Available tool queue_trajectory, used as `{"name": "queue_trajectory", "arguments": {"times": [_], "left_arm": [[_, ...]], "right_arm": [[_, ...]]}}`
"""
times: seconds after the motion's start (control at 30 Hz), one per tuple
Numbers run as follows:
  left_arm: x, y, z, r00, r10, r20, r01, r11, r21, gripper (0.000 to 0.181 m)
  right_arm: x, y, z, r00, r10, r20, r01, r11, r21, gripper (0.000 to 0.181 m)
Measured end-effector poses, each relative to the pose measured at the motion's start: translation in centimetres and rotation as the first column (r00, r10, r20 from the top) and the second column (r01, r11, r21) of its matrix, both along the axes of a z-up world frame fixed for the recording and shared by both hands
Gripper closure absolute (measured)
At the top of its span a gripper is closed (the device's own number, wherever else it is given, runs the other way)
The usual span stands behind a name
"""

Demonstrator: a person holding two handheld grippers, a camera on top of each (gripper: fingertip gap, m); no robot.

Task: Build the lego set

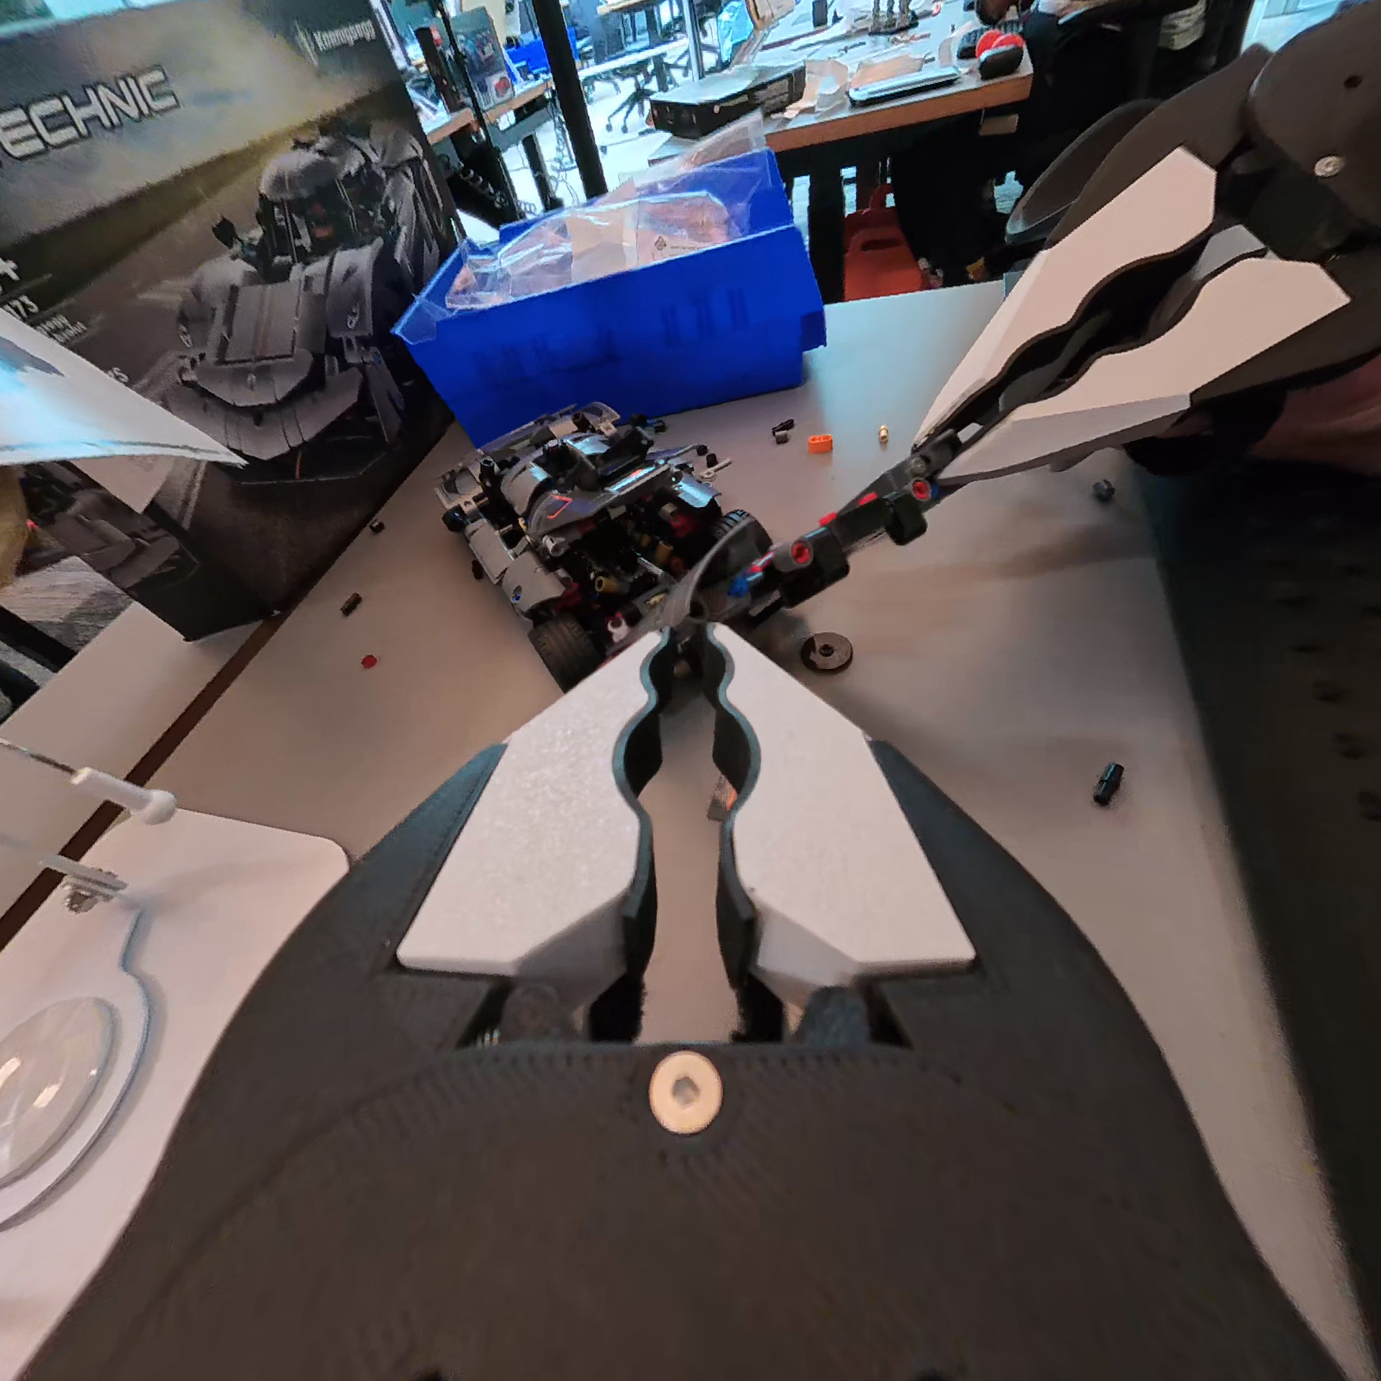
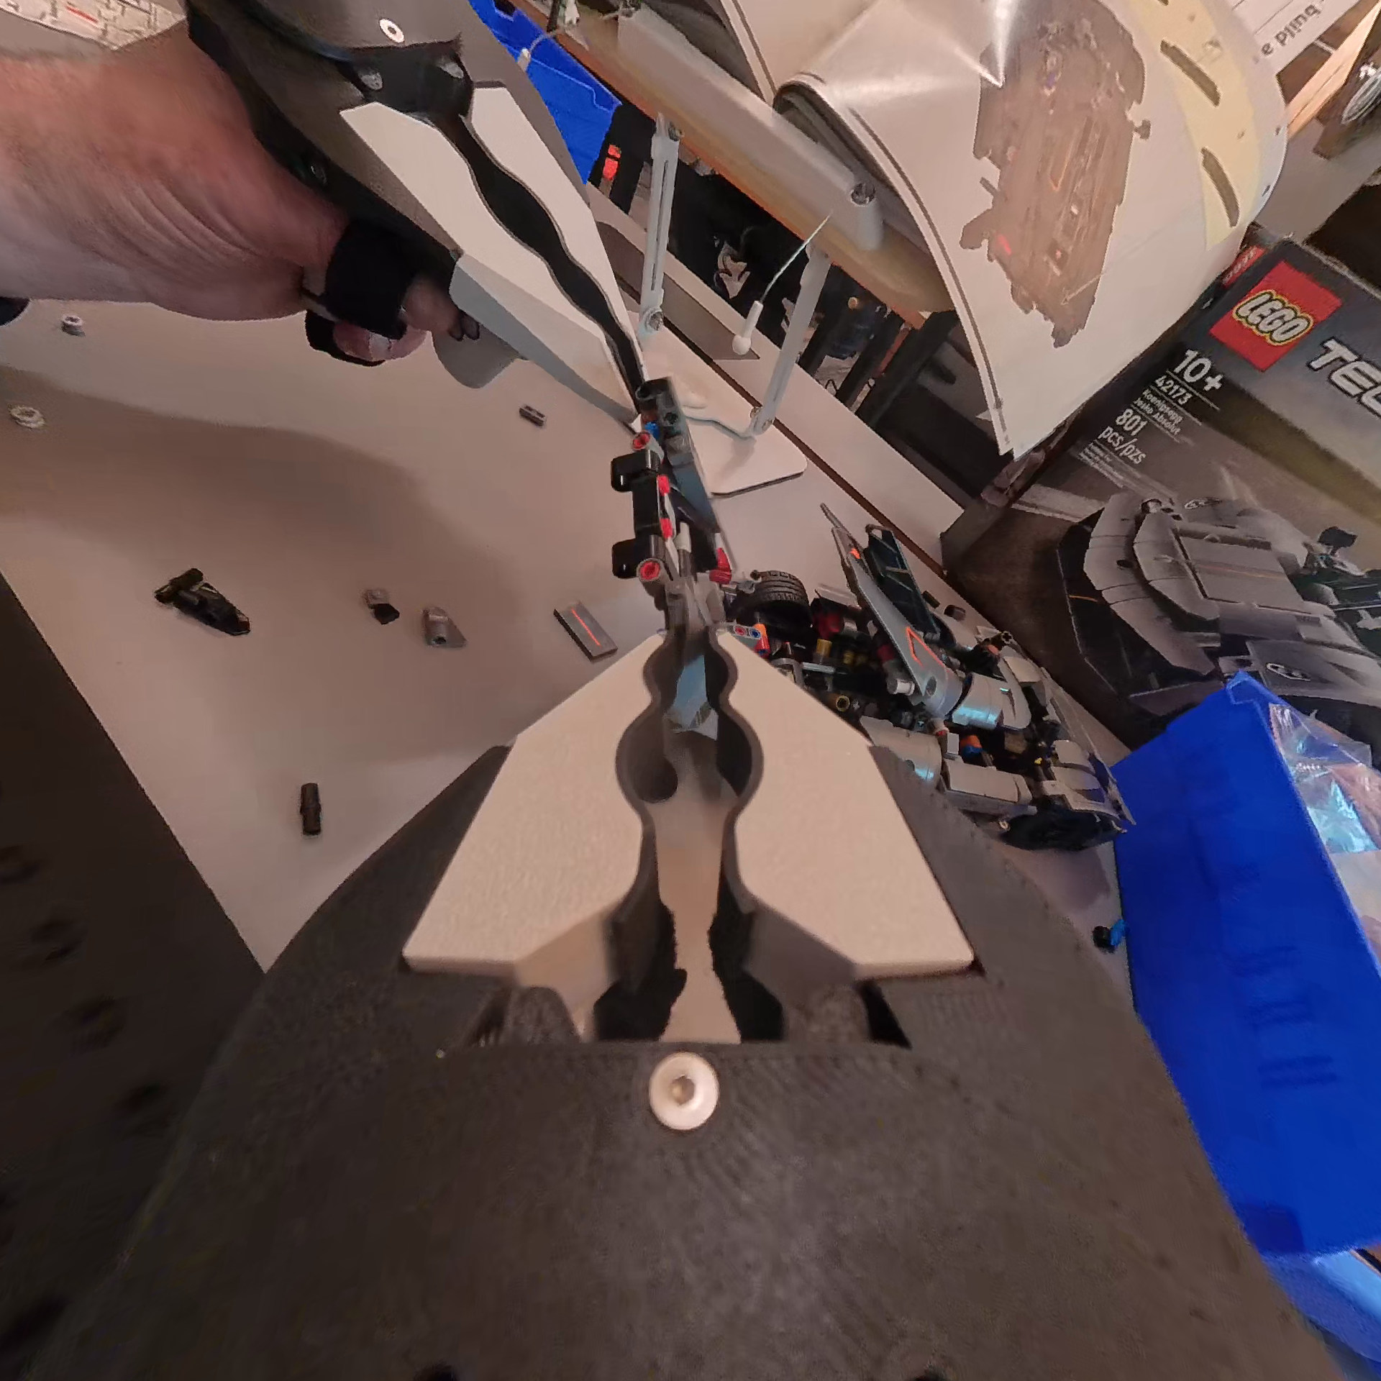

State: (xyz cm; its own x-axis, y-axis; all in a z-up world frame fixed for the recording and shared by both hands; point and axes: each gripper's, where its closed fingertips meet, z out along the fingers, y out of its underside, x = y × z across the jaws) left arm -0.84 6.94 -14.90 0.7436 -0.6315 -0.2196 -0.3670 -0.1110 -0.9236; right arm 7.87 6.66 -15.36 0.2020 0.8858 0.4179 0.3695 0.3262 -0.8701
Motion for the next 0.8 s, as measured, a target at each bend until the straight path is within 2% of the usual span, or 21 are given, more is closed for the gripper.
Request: {"name": "queue_trajectory", "arguments": {"times": [0.2,0.33,0.4,0.57,0.8], "left_arm": [[-0.1,-0.8,1.3,1.0,-0.007,0.004,0.007,0.999,0.042,0.181],[0.5,-1.0,0.7,0.999,-0.049,0.011,0.048,0.999,0.015,0.181],[0.3,-0.8,0.1,0.999,-0.03,-0.026,0.03,1.0,0.002,0.181],[0.2,-1.0,0.1,0.999,-0.051,0.014,0.051,0.998,-0.025,0.18],[0.8,-1.2,-1.0,0.991,-0.105,0.083,0.114,0.986,-0.118,0.144]], "right_arm": [[0.0,-0.8,1.3,0.996,0.038,-0.08,-0.043,0.996,-0.074,0.178],[-0.2,-1.0,1.0,0.994,0.056,-0.089,-0.068,0.987,-0.144,0.178],[-0.3,-1.1,0.8,0.995,0.063,-0.082,-0.076,0.983,-0.168,0.178],[-0.3,-0.8,0.7,0.994,0.055,-0.095,-0.075,0.972,-0.225,0.178],[0.2,-0.4,1.9,0.979,0.062,-0.193,-0.126,0.933,-0.338,0.178]]}}
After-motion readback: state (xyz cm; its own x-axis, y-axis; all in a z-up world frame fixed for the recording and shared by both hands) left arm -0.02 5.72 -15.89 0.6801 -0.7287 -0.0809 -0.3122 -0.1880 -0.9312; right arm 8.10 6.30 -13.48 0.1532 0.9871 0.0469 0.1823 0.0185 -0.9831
